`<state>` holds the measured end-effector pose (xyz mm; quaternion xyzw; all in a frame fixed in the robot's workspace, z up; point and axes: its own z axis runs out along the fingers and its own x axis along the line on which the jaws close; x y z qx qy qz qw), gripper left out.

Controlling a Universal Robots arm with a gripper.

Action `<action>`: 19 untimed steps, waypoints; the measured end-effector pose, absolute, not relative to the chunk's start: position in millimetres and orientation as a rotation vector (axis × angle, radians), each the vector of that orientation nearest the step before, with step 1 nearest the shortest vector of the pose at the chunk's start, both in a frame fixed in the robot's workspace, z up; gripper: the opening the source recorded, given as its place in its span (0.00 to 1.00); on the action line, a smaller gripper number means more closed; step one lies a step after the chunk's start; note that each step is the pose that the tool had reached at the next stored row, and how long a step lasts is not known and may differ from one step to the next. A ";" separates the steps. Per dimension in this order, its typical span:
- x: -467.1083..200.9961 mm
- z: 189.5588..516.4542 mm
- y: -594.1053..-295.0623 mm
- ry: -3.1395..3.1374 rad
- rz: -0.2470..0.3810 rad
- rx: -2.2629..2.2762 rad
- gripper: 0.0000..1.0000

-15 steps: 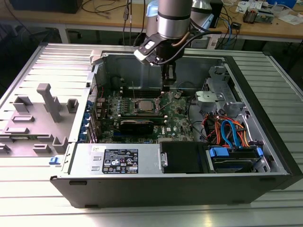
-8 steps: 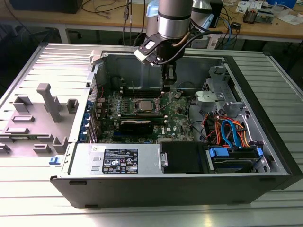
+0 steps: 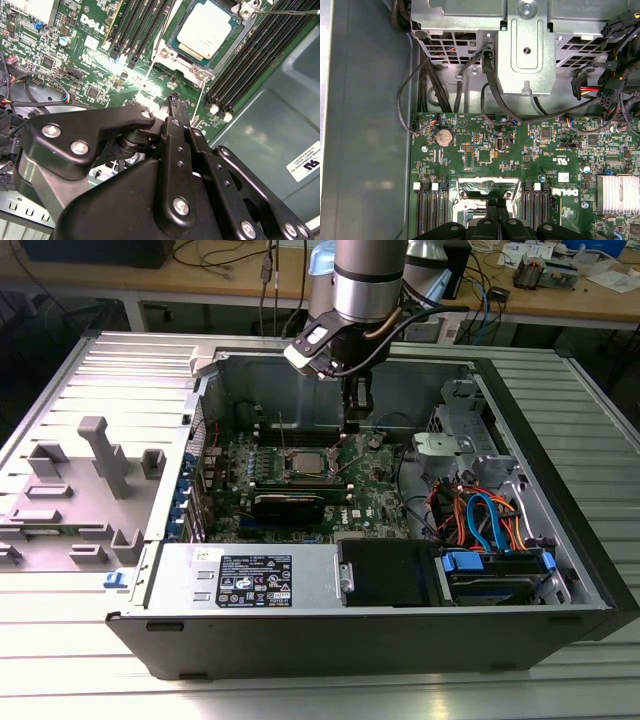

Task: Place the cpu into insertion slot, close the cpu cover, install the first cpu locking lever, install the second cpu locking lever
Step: 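Close the cpu cover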

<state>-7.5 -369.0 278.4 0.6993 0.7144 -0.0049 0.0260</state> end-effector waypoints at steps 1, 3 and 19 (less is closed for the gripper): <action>-6.3 278.4 -369.1 2.208 -0.015 2.161 0.11; -1.4 278.4 -369.1 2.208 -0.016 2.162 0.11; 14.5 278.4 -369.0 2.209 -0.018 2.162 0.11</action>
